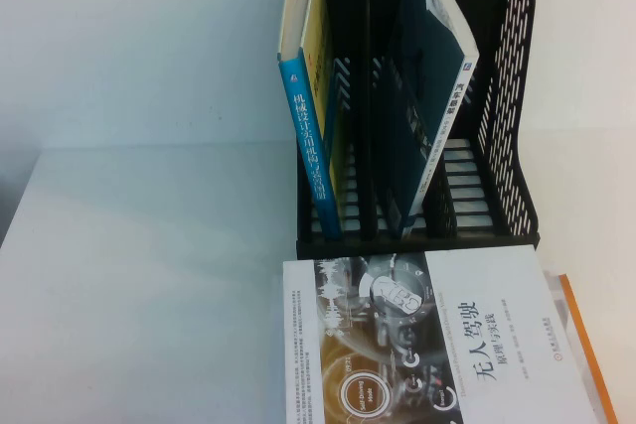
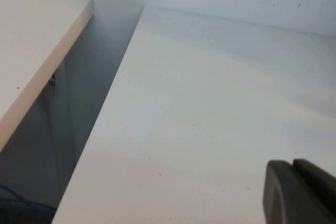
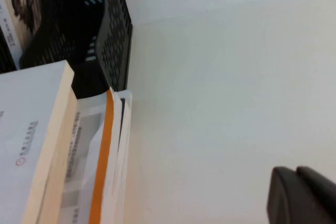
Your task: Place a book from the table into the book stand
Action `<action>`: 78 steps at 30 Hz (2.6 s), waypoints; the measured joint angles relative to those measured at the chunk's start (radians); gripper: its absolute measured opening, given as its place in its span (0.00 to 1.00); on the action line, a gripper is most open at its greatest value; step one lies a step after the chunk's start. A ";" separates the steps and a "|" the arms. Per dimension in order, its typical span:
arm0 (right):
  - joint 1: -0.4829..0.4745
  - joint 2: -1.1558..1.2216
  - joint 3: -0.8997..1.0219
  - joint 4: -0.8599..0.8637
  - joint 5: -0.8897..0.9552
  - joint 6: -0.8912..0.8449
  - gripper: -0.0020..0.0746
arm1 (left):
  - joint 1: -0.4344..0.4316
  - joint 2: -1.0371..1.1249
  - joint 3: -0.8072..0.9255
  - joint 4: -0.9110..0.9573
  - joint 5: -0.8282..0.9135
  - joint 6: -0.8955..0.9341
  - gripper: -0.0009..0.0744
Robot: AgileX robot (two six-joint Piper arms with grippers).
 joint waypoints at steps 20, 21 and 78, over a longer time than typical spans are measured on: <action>0.000 0.000 0.000 0.000 0.000 0.000 0.02 | 0.000 0.000 0.000 0.000 0.000 0.000 0.01; 0.000 0.000 0.000 0.000 0.000 0.000 0.02 | 0.000 0.000 0.000 0.000 0.000 0.000 0.01; 0.000 0.000 0.007 -0.015 -0.126 -0.004 0.02 | 0.000 0.000 0.007 -0.018 -0.321 -0.002 0.01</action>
